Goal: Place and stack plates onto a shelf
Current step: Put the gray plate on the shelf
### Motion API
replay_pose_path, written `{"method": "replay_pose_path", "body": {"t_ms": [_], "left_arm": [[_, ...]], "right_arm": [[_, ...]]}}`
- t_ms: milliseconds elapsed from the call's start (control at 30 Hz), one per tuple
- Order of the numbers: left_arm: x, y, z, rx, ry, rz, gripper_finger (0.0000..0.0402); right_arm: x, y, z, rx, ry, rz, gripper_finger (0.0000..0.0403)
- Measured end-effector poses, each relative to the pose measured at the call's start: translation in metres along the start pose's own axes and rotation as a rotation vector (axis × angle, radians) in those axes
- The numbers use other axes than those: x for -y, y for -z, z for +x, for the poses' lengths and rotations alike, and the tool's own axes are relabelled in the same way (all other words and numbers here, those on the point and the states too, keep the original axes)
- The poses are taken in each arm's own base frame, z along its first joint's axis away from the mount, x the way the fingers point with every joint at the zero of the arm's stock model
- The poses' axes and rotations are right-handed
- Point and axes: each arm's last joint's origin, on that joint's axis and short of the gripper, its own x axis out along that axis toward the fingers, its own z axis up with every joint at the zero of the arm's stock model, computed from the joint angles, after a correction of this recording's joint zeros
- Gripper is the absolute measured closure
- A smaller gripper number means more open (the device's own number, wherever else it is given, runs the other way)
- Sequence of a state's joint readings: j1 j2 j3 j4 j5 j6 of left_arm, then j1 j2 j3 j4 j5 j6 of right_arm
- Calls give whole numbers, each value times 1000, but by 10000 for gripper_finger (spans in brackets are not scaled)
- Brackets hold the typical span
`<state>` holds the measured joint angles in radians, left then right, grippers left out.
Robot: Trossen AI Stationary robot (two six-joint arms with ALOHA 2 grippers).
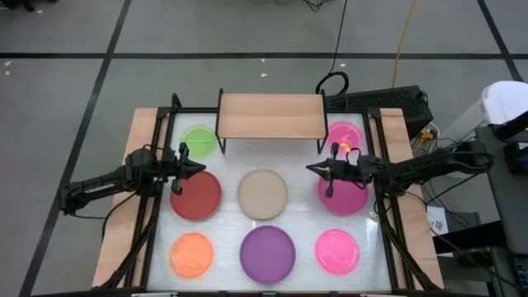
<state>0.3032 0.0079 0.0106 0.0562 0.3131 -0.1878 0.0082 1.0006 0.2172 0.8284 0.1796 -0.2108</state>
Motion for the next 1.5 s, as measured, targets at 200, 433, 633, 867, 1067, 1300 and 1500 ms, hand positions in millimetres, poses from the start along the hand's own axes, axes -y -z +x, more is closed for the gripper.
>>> {"method": "replay_pose_path", "body": {"t_ms": [200, 433, 633, 867, 1067, 1300, 1500], "left_arm": [[0, 0, 0, 0, 0, 0, 392], [0, 0, 0, 0, 0, 0, 392], [0, 0, 0, -1, 0, 0, 392], [0, 0, 0, 0, 0, 0, 392], [0, 0, 0, 0, 0, 0, 392], [0, 0, 0, 0, 0, 0, 392], [0, 0, 0, 0, 0, 0, 392]], "right_arm": [[-4, -32, 31, -40, -151, -72, 361], [-20, -62, 58, -143, -319, -99, 291], [-38, -56, 57, -193, -392, -110, 261], [-53, -42, 67, -222, -428, -138, 257], [-67, -17, 75, -325, -451, -174, 257], [-81, 7, 82, -398, -489, -201, 257], [-87, 27, 88, -454, -459, -260, 257]]}}
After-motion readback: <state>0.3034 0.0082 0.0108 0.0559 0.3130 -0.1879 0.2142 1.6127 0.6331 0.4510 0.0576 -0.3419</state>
